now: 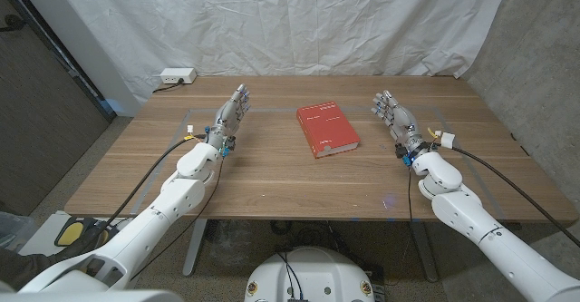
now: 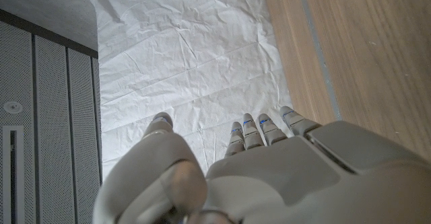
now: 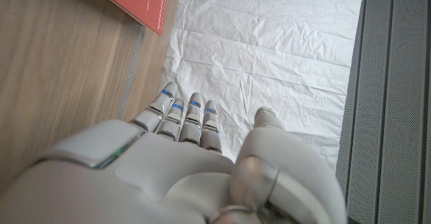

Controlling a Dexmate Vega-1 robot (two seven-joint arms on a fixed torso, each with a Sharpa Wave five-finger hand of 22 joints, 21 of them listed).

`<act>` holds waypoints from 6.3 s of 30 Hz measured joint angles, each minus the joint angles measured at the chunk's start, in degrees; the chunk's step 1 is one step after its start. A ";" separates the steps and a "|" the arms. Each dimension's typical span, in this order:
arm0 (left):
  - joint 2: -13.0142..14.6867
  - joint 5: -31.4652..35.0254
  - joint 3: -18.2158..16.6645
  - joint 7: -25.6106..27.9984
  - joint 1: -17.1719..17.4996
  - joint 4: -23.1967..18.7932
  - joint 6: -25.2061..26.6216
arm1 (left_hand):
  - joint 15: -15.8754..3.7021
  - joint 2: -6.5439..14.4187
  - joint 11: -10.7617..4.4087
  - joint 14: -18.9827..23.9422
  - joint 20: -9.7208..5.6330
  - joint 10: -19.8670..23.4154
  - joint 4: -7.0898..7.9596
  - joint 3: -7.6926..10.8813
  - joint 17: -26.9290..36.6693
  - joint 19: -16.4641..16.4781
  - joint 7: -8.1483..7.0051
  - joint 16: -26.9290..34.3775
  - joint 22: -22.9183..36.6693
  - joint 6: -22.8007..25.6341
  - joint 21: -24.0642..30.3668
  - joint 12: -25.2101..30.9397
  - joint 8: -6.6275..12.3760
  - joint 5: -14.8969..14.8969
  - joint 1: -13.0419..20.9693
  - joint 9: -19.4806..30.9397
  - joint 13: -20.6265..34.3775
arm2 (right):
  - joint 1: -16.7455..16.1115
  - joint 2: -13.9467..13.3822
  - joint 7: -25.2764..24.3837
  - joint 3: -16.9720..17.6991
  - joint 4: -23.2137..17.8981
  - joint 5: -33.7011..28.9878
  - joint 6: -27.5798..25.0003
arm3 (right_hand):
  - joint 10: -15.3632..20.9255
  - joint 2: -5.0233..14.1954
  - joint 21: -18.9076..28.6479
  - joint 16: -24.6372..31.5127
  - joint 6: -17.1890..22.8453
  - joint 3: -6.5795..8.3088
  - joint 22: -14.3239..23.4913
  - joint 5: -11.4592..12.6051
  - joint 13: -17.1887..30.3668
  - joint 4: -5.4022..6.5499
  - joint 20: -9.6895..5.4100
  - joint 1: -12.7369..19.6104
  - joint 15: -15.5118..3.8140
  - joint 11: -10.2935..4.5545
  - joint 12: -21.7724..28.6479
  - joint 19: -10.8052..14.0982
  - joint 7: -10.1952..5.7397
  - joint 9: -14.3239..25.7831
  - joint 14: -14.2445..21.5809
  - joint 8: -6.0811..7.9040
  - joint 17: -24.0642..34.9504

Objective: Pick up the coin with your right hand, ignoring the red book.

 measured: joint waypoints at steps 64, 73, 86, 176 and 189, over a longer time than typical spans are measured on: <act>0.46 2.37 0.79 2.74 -0.14 -2.16 1.84 | 0.51 0.68 0.00 -0.50 0.00 0.00 -0.55 -0.09 -0.01 -0.60 0.30 0.00 -0.01 0.31 0.00 -0.22 -0.40 -0.85 1.28 0.00 -0.01 | -9.60 -3.54 -4.11 1.17 -8.72 -6.67 3.95 | 1.64 0.39 -1.66 -0.01 1.26 0.39 0.28 -0.49 0.29 -1.20 -0.22 0.83 -0.11 -0.21 0.00 1.63 -0.17 -0.01 1.12 -0.02 0.27; 0.21 2.42 0.95 3.28 -0.41 -2.08 2.31 | 0.85 0.91 1.05 -0.85 0.00 -1.05 -0.55 -0.09 -0.01 -0.60 0.30 0.00 -0.01 0.31 0.00 -0.44 -0.40 -0.85 1.50 -0.01 -0.01 | -10.67 -3.69 -4.07 1.46 -9.37 -6.78 4.58 | 1.63 0.05 -2.06 -0.01 1.33 0.22 0.28 -0.49 0.28 -1.36 0.00 0.49 -0.09 -0.21 0.00 1.85 -0.10 -0.01 1.14 -0.02 0.26; 0.61 2.38 0.98 2.98 -0.26 -2.65 2.75 | 0.94 0.67 1.34 -0.94 0.01 -0.50 -0.79 -0.32 -0.01 -1.23 1.13 0.00 -0.01 0.32 0.00 -0.39 -0.40 -1.33 1.74 -0.01 -0.01 | -11.88 -3.73 -3.66 1.48 -10.57 -7.42 5.88 | 2.25 -0.09 -2.06 0.06 1.32 0.16 0.27 -0.49 0.27 -1.42 0.11 0.36 -0.31 -0.20 0.00 2.60 -0.10 -0.01 2.14 -0.02 0.26; 1.84 1.34 0.46 0.63 -0.31 -2.75 2.67 | 1.38 1.43 1.65 1.38 0.32 2.46 -1.26 -0.80 0.30 0.94 1.53 0.38 0.28 2.38 0.61 0.28 -0.40 -2.95 2.49 -0.01 -0.01 | -18.46 -2.76 -13.60 0.32 -18.34 -22.89 4.88 | 6.26 1.43 -2.72 0.39 5.12 4.58 0.26 -0.21 0.26 -7.27 -0.42 11.23 -2.14 -2.16 0.00 9.21 -1.85 0.28 7.89 0.37 -0.16; 1.99 1.56 0.34 1.44 0.48 -3.89 2.53 | 1.37 1.73 1.65 1.38 0.11 2.46 -1.26 -0.80 0.29 1.16 1.53 0.38 0.28 2.37 0.61 0.28 -0.40 -3.15 2.79 -0.01 -0.01 | -19.13 -2.62 -17.69 0.56 -19.70 -29.87 3.12 | 7.99 0.69 -2.72 0.39 6.88 4.76 0.26 -0.21 0.26 -7.44 -0.15 13.94 -2.05 -2.66 0.00 10.36 -2.57 0.27 9.41 0.67 -0.15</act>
